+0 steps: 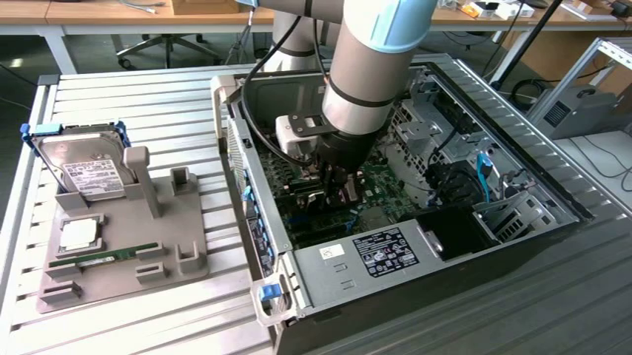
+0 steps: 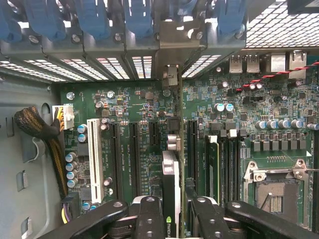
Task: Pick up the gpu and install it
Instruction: 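Insert the gpu into the slot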
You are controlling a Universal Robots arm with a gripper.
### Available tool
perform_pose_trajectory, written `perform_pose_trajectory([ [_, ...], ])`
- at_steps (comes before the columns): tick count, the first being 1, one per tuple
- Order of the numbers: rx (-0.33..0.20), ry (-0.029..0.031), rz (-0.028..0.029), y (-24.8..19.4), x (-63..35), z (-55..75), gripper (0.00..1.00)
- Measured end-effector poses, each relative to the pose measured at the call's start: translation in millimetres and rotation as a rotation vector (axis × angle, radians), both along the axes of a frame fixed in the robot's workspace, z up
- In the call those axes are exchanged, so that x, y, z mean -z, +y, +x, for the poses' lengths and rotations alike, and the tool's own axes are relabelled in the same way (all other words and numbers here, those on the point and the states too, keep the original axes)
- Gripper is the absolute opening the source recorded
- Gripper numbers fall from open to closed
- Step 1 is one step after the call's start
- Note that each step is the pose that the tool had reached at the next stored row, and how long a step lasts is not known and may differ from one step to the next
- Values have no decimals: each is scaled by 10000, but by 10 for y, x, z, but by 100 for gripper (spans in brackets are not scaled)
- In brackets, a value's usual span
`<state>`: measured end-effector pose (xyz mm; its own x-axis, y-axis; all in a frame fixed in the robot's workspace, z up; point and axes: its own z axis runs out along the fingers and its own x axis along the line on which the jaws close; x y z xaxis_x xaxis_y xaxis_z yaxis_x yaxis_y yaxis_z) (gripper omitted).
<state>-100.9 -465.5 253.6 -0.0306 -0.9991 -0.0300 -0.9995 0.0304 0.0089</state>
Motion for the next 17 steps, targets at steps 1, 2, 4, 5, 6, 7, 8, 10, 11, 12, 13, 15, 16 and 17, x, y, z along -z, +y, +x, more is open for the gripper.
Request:
perform_pose_trajectory([
  [1, 0, 0, -1, 0, 0, 0, 27],
  [2, 0, 1, -1, 0, 0, 0, 27],
  [4, 0, 1, -2, 0, 0, 0, 27],
  [5, 0, 0, -1, 0, 0, 0, 27],
  [6, 0, 1, -2, 0, 0, 0, 27],
  [7, 0, 1, -2, 0, 0, 0, 27],
  [8, 0, 0, -1, 0, 0, 0, 27],
  [10, -1, 0, -1, 0, 2, -2, 27],
  [11, -1, -1, -1, 0, 4, -3, 27],
  [12, 0, 0, -1, 0, 5, -8, 27],
  [13, 0, 0, -1, 0, 6, -8, 27],
  [15, -1, 0, -1, 0, 5, -8, 27],
  [16, -1, 0, -1, 0, 5, -9, 27],
  [17, 0, 1, -5, 3, 5, -10, 27],
])
